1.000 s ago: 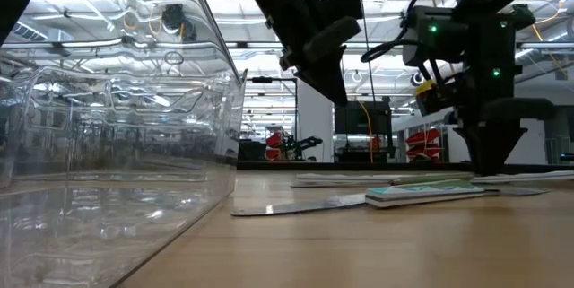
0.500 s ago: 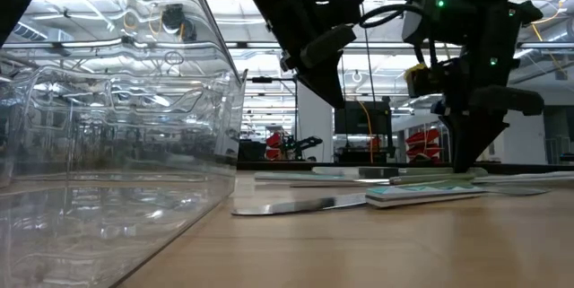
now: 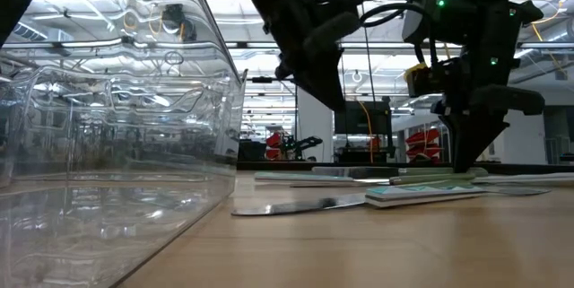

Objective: Sort silverware by color (type)
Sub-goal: Put the bottom green table knife into the top transparent bin

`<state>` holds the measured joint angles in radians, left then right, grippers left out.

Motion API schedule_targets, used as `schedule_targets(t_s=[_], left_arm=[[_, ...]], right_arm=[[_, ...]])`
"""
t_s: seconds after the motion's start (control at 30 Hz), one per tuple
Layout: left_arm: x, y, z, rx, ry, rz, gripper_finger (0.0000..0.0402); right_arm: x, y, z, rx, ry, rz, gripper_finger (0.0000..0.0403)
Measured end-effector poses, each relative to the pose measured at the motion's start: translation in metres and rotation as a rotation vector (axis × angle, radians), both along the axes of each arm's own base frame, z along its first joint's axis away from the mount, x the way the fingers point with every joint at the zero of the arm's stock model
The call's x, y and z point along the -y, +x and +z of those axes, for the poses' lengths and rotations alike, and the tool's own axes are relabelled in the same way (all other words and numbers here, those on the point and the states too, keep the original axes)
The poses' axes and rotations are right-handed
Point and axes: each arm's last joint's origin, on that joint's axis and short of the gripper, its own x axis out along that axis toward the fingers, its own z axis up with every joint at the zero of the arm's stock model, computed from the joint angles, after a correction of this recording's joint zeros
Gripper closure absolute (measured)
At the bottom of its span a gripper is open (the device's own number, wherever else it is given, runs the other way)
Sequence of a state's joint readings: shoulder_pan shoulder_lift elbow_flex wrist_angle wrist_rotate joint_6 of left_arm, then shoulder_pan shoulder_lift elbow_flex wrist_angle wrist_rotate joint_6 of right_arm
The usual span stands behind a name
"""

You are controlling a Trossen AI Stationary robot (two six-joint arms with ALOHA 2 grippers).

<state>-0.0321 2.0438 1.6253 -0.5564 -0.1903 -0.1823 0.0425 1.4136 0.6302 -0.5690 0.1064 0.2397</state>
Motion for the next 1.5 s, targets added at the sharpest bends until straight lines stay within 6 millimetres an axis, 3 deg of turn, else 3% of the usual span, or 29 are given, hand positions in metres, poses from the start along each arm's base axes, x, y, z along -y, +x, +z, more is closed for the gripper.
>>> schedule_targets(t_s=[0.2, 0.6, 1.1, 1.5], left_arm=[[0.002, 0.005, -0.017, -0.030, -0.068, -0.049, 0.0360], [-0.003, 0.014, -0.032, -0.033, 0.034, -0.113, 0.0257], [-0.019, 0.021, -0.058, -0.069, 0.096, -0.115, 0.0252], [-0.021, 0.022, -0.060, -0.068, 0.054, -0.125, 0.0252]], right_arm=[[-0.001, 0.000, 0.000, 0.004, 0.002, 0.004, 0.0391], [-0.004, 0.002, 0.000, 0.024, -0.003, 0.034, 0.0390], [-0.004, 0.002, 0.000, 0.023, -0.001, 0.045, 0.0390], [-0.004, 0.002, 0.000, 0.021, -0.001, 0.053, 0.0376]])
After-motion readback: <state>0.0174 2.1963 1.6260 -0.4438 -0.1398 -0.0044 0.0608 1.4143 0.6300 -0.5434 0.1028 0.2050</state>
